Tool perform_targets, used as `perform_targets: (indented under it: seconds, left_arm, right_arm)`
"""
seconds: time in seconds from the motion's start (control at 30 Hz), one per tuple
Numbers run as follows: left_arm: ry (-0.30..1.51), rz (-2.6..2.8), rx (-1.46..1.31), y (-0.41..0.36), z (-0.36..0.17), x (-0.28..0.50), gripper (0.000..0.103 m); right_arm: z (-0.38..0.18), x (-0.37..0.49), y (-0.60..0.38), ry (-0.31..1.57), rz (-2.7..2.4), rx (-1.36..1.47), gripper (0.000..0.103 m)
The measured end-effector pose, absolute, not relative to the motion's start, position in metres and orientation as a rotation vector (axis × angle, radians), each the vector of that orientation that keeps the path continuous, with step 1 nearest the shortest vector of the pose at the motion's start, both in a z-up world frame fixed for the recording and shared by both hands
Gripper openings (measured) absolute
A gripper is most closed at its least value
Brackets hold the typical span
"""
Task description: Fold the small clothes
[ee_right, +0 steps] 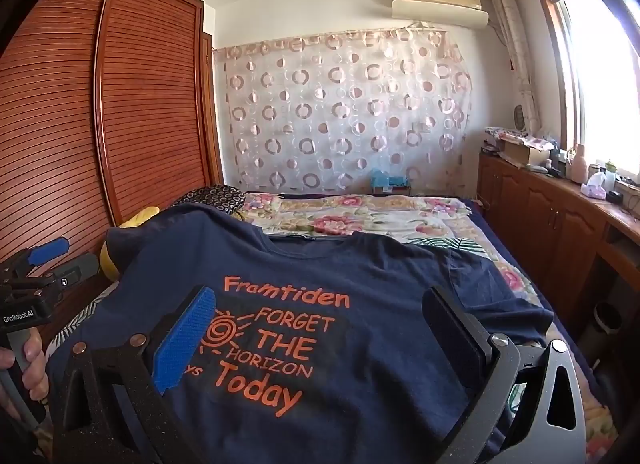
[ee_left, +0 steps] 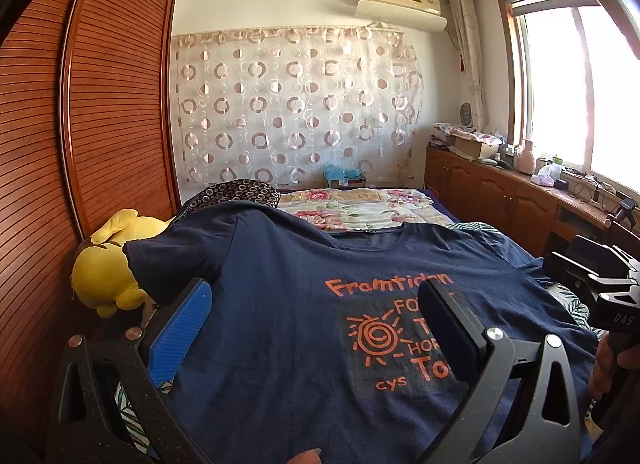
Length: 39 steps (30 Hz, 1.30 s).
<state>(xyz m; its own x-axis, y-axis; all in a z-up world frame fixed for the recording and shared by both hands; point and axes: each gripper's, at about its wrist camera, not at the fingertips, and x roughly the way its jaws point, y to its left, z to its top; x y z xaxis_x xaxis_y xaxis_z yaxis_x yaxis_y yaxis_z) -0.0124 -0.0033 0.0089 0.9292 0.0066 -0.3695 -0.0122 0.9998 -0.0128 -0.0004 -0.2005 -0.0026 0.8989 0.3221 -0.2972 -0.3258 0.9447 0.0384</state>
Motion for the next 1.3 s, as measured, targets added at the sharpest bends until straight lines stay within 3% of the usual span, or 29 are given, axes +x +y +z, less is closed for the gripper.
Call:
perform_targets:
  seconds: [1.3]
  left_arm:
    - [0.374,0.014,-0.012,-0.0056,0.0118,-0.0179,0.103]
  right_arm:
    - [-0.0041,-0.0003,-0.2006,0.302,0.346,0.002,0.103]
